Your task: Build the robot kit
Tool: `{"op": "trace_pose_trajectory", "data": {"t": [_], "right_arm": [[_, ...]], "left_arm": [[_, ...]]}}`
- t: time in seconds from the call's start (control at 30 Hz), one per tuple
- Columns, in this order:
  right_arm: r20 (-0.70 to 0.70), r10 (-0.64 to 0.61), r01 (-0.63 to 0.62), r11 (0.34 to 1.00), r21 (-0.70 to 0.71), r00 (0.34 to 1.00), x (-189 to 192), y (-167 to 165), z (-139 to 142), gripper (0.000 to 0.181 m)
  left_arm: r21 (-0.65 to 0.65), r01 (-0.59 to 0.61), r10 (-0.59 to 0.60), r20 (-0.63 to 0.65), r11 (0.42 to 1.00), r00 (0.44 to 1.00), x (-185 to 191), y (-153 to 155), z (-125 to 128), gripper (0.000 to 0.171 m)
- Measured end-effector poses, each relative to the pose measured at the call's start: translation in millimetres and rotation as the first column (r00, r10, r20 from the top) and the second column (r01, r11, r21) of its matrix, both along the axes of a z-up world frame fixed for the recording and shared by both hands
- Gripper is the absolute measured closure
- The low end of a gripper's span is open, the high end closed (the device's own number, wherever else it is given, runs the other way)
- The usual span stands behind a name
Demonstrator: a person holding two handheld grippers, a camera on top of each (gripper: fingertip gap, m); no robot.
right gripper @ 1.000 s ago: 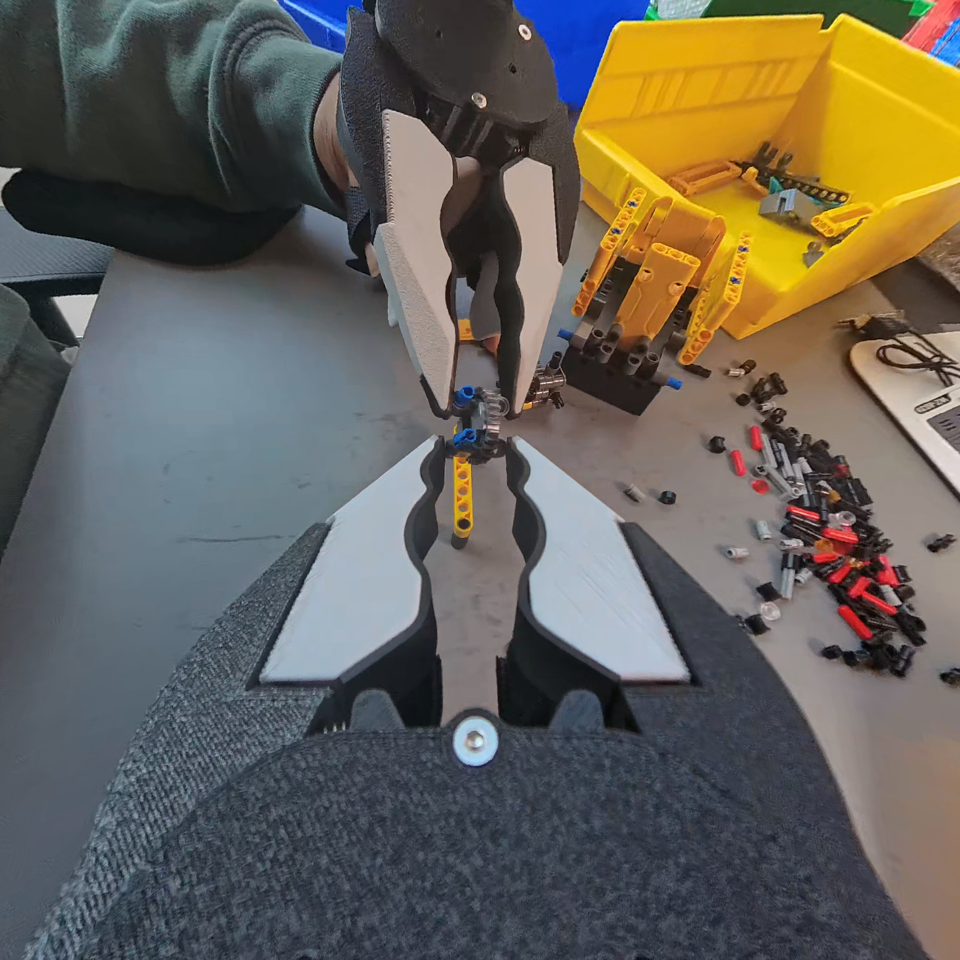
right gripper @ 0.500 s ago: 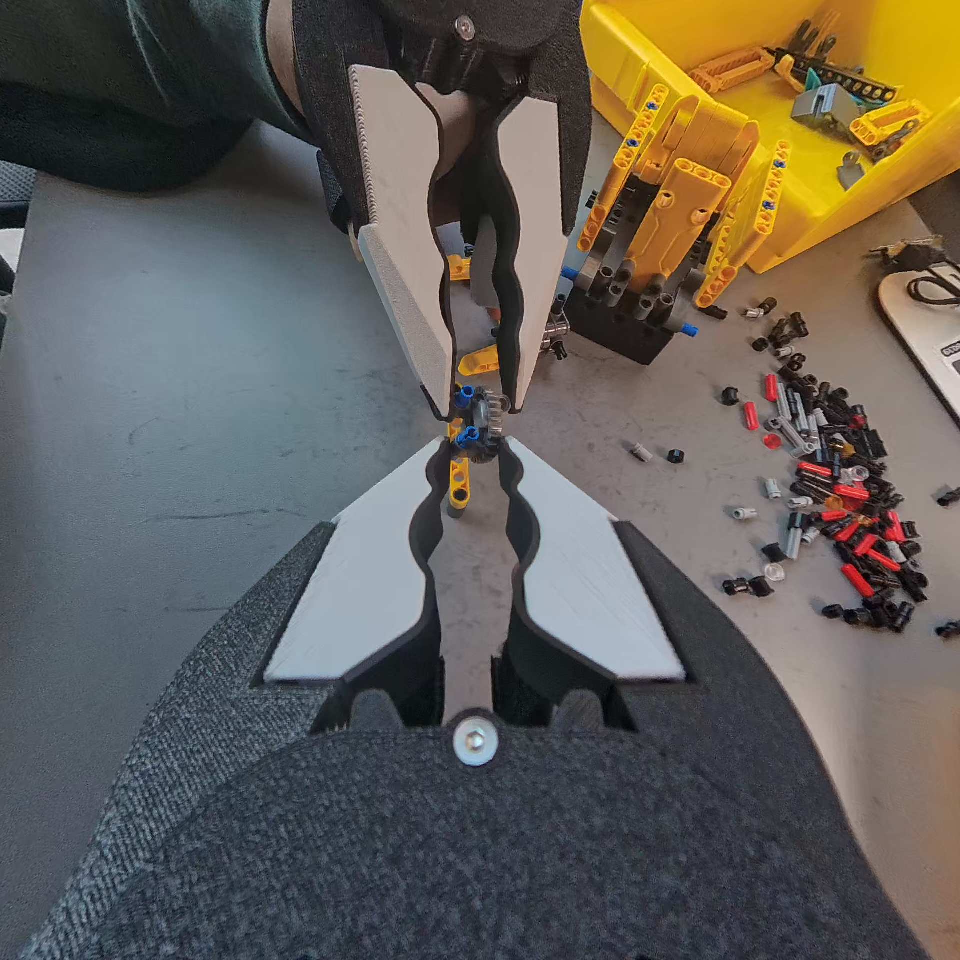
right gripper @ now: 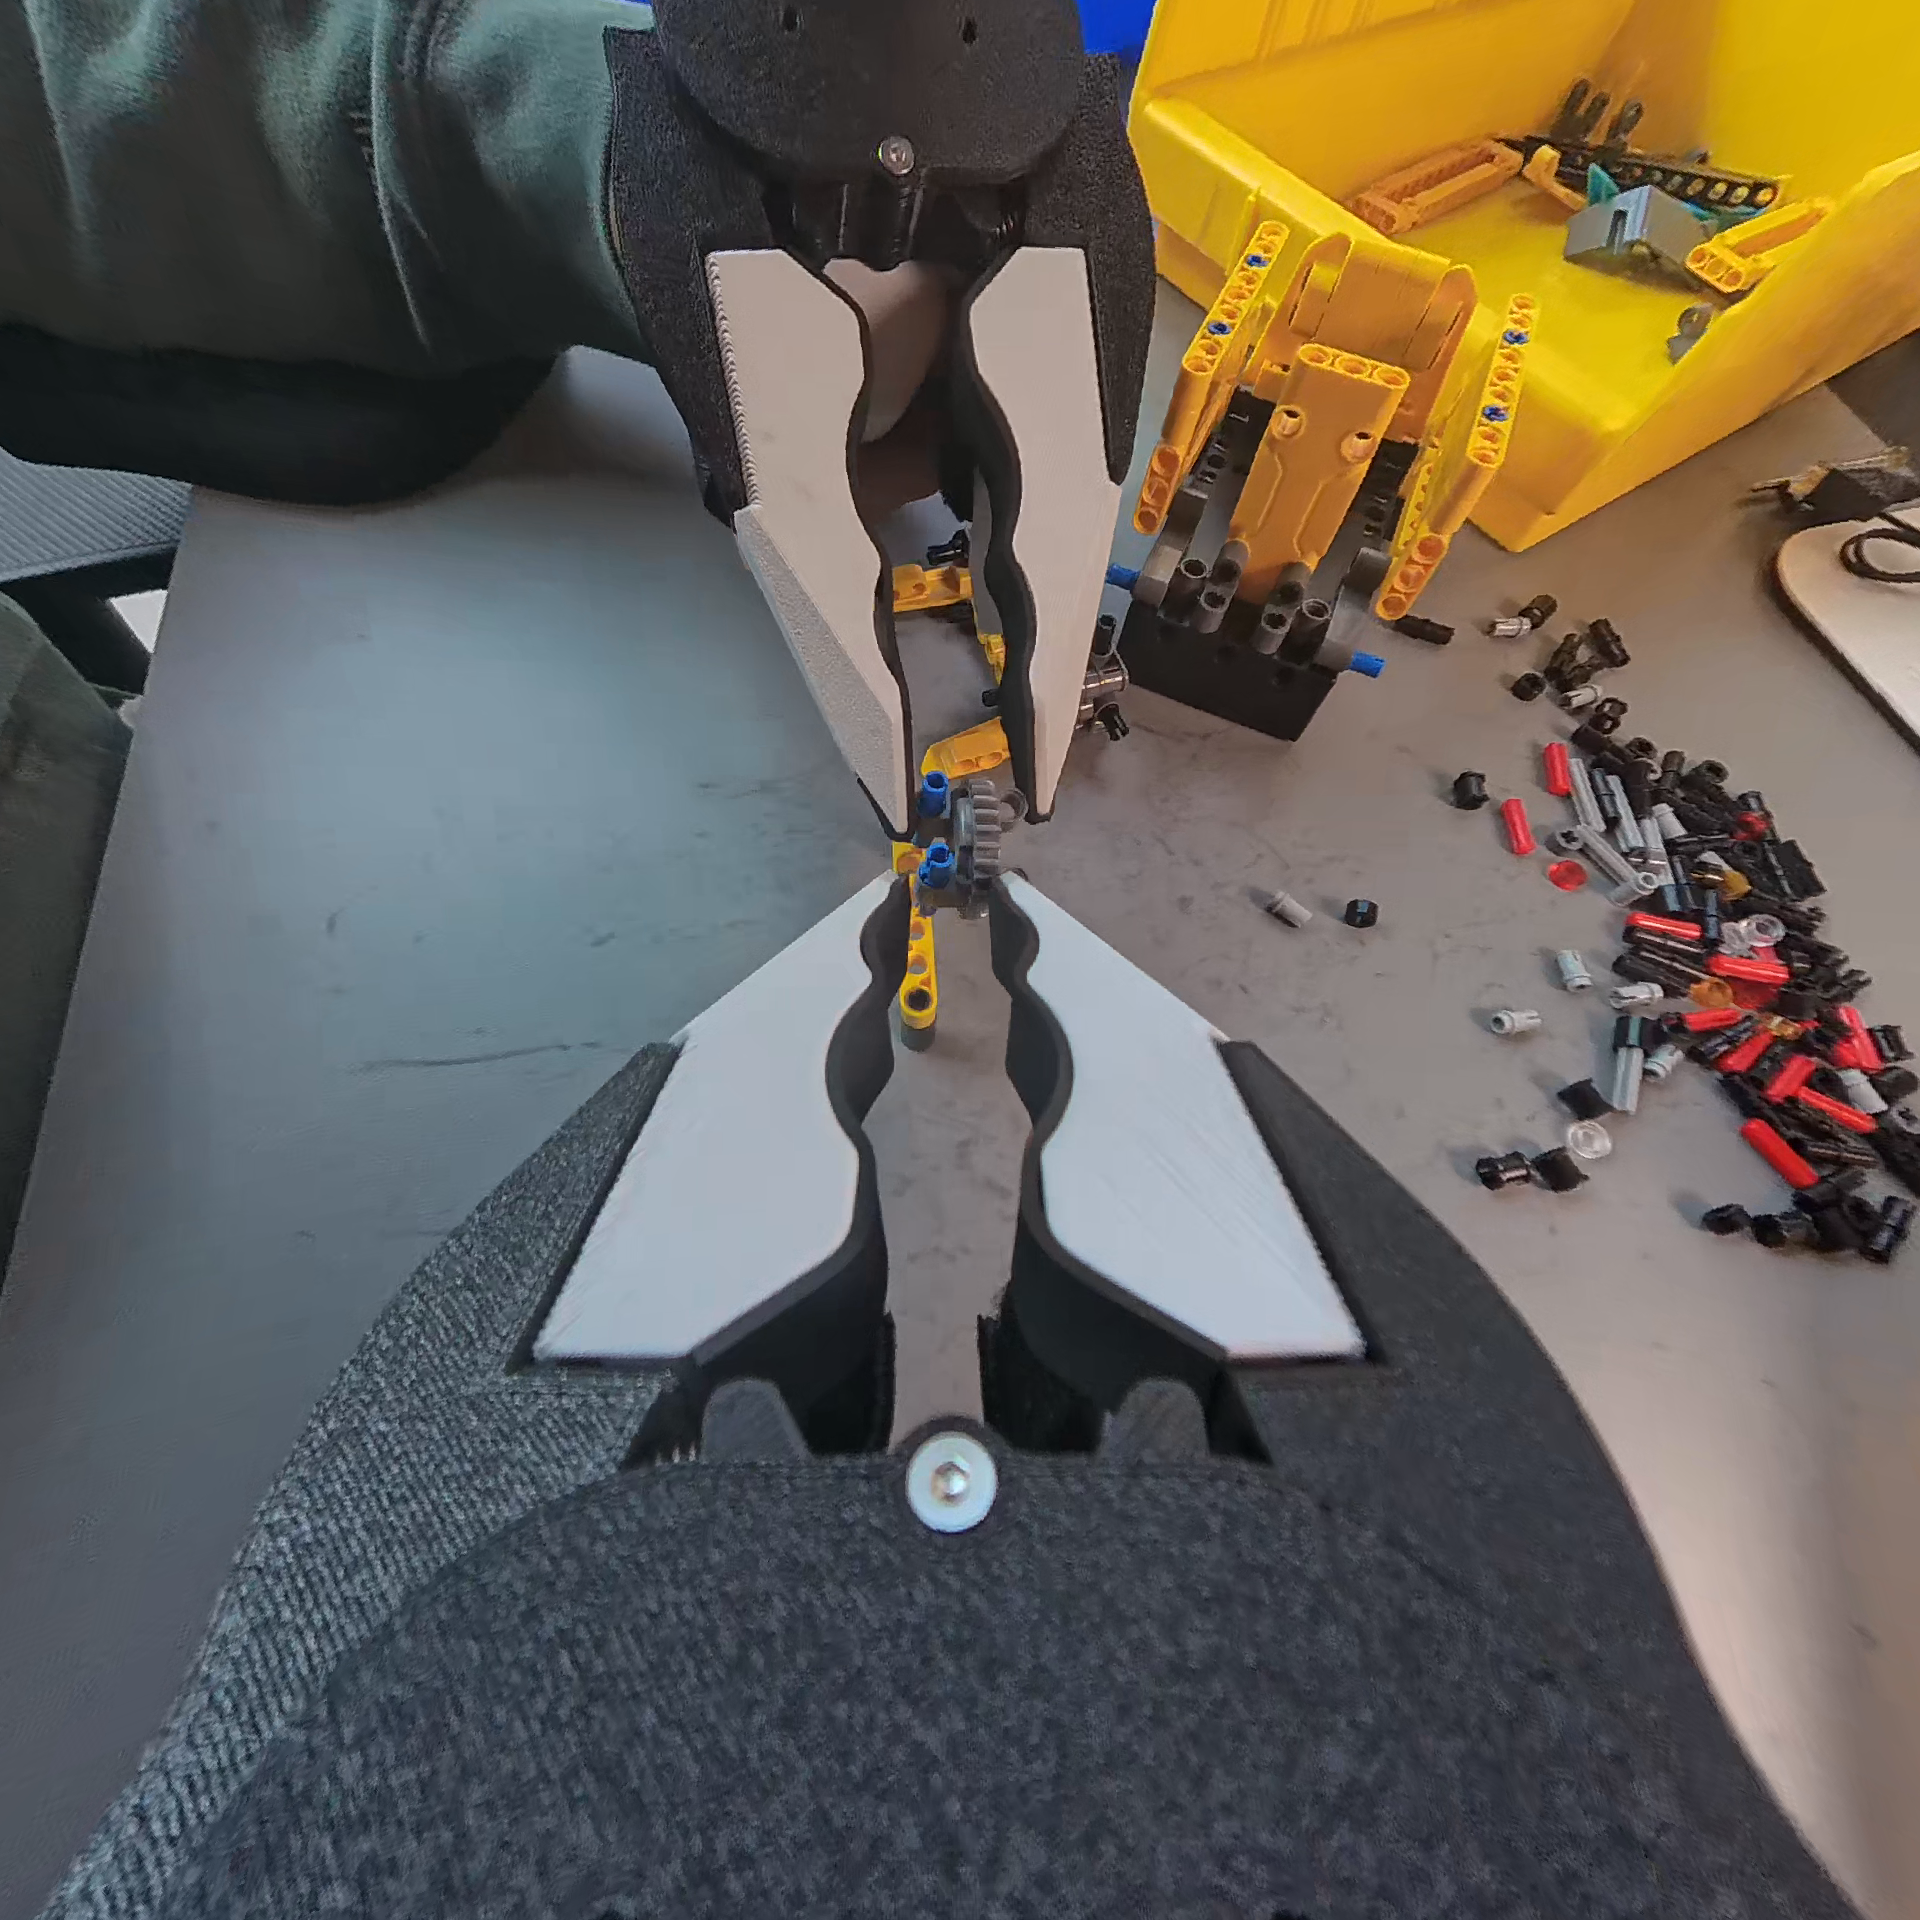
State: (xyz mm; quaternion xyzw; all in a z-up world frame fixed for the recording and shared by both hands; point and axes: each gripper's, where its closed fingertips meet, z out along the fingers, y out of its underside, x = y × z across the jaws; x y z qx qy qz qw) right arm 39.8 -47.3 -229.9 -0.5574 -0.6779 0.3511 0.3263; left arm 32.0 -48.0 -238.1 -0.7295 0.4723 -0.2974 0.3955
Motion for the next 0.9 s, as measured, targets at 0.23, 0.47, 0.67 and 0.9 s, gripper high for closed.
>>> {"op": "trace_pose_trajectory", "data": {"t": [0.23,0.47,0.67,0.9], "right_arm": [[-0.009,-0.011,0.011,1.0,-0.006,1.0,-0.6,2.0,0.5,0.164],[0.01,0.003,-0.003,1.0,-0.012,1.0,-2.1,-1.1,-4.2,0.166],[0.022,0.008,-0.008,1.0,0.002,1.0,-2.1,-2.1,-6.2,0.166],[0.03,0.006,-0.007,1.0,0.03,1.0,-1.9,-2.6,-6.5,0.166]], "left_arm": [[0.021,0.016,-0.016,0.011,1.0,1.0,2.2,-0.8,3.0,0.149],[0.031,0.024,-0.023,-0.014,0.999,1.0,4.7,-0.6,0.0,0.149],[0.019,0.026,-0.026,-0.032,0.999,0.999,5.0,-1.6,-3.5,0.149],[0.049,0.035,-0.032,-0.053,0.998,0.998,4.9,-1.9,-3.9,0.149]]}}
